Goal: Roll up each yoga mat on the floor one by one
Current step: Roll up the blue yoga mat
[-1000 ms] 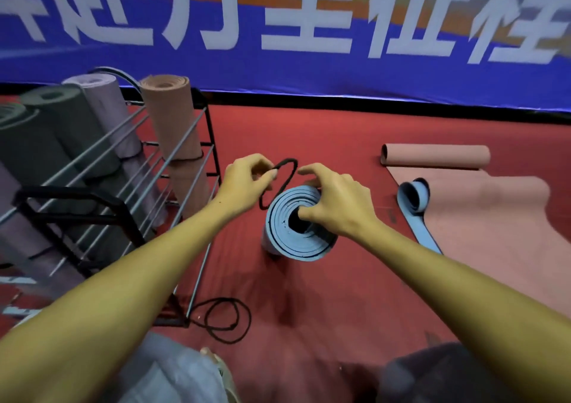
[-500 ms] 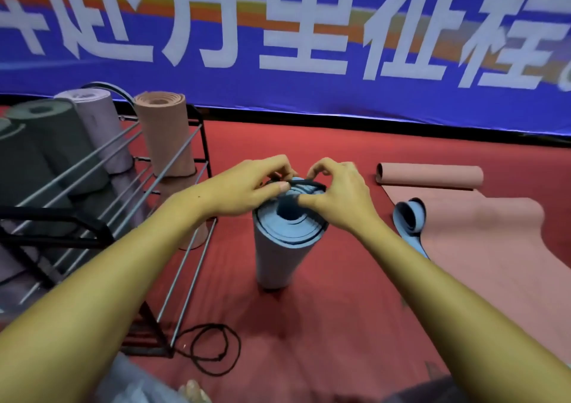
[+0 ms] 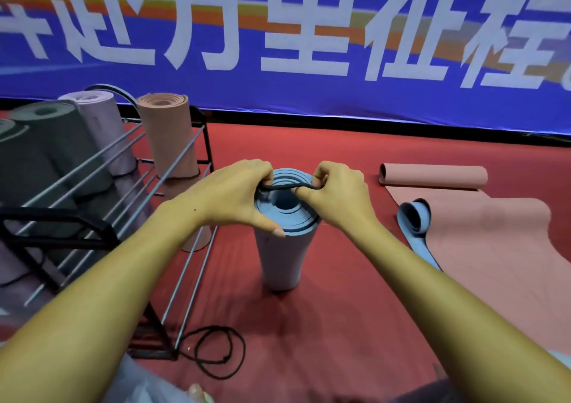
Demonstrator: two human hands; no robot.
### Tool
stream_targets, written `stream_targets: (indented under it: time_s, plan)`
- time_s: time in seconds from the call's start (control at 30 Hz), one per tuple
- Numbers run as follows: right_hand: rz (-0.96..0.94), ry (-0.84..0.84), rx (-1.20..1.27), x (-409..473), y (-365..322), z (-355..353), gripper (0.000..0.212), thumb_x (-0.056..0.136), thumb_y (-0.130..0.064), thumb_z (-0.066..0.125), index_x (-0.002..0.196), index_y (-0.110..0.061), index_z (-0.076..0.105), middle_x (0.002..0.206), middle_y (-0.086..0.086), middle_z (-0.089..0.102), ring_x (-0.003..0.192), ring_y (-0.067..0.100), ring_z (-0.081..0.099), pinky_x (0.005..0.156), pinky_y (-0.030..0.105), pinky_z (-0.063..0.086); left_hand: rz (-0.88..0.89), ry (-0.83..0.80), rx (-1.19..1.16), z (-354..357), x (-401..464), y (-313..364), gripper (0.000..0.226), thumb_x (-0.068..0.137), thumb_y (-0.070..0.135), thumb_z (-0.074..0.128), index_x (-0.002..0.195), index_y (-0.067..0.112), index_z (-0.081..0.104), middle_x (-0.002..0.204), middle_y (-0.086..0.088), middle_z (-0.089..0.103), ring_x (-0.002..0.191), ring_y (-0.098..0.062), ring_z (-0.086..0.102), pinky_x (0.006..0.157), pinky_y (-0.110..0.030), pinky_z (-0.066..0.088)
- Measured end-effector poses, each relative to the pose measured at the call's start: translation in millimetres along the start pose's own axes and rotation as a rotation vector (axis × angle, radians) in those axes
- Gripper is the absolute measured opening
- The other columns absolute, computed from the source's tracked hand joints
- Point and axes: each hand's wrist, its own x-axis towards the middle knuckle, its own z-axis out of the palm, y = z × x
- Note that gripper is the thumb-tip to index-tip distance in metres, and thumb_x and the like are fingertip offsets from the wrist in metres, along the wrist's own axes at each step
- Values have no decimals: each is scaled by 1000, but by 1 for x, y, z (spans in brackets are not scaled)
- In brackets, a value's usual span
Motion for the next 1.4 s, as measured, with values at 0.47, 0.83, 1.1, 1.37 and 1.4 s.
stream_targets:
  time_s: [0.47,0.83,1.1,1.37,1.4]
  plan:
    - [-439,-114,-3,14,59,3,41,79,-27,87,94,-24,49,91,-12,55,85,18,53,77,48,52,-15,496,-112,42,10,-17,50,83,65,70,82,15,70,139,13,64,101,-15,71,79,-42,59]
    - [-421,299,-320,3,75,48,22,93,-29,77,81,-12,68,127,2,72,98,33,71,59,41,55,-98,695,-178,97,13,-31,40,90,50,74,75,14,68,158,3,49,96,-17,76,76,-31,55]
    - [-592,35,-549,19,126,89,40,103,-39,60,78,-8,57,154,6,55,73,38,65,47,39,28,-291,145,41,125,1,-67,35,96,59,63,82,28,62,154,38,40,98,-26,69,62,-35,36]
    - [-604,-19,-572,65,157,136,34,101,-35,65,80,-10,63,154,5,56,78,36,66,53,36,29,-418,113,-190,173,32,-120,47,77,94,41,84,51,57,95,18,72,86,-29,67,65,-40,44]
    - [-636,-37,-572,69,165,141,32,100,-34,67,79,-10,65,151,5,59,77,35,66,53,36,31,-455,123,-290,185,32,-127,58,73,98,44,74,41,57,75,17,66,76,-22,63,64,-37,42]
